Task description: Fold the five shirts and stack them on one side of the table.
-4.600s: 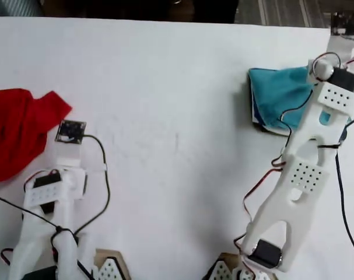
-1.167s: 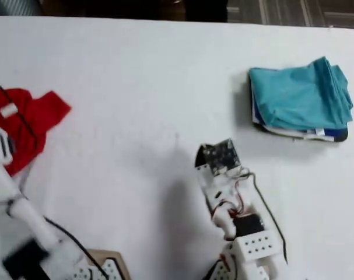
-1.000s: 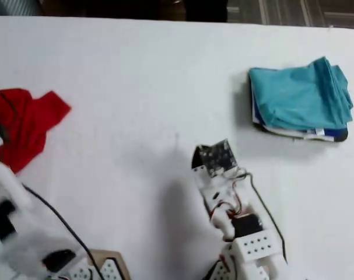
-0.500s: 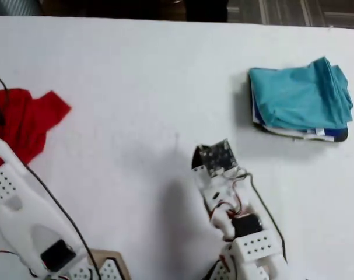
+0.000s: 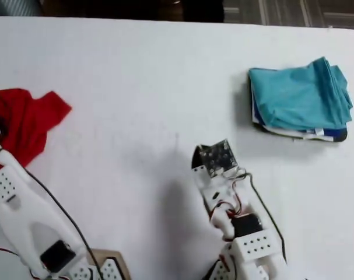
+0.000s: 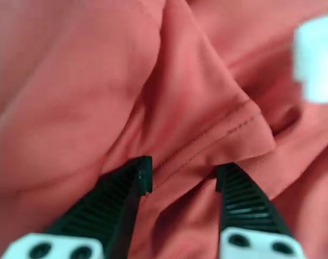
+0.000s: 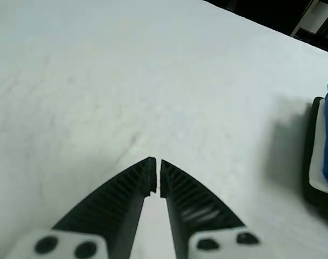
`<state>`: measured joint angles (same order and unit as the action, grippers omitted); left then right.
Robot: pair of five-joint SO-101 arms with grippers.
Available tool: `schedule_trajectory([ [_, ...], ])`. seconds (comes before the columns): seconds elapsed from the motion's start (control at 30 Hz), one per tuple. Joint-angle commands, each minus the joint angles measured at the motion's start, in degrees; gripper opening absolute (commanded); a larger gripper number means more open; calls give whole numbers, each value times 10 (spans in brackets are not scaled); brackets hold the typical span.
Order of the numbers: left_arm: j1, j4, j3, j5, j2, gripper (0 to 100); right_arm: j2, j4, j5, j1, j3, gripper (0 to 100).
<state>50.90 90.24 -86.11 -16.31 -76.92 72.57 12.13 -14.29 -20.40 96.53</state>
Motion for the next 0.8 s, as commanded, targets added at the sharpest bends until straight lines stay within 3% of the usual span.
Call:
schedule_trajectory([
  [0.0,11,8,-14,-77,-5,128,7,-12,0,-7,6,25],
  [0.07,4,23,-14,-98,4,5,7,-11,0,-18,6,25],
  [0.1,-1,37,-14,-94,15,43,7,-10,0,-24,6,25],
  [0.37,-98,116,-14,-57,157,26,7,-8,0,-25,6,25],
  [0.77,-278,123,35,18,405,26,7,-10,0,-23,6,25],
])
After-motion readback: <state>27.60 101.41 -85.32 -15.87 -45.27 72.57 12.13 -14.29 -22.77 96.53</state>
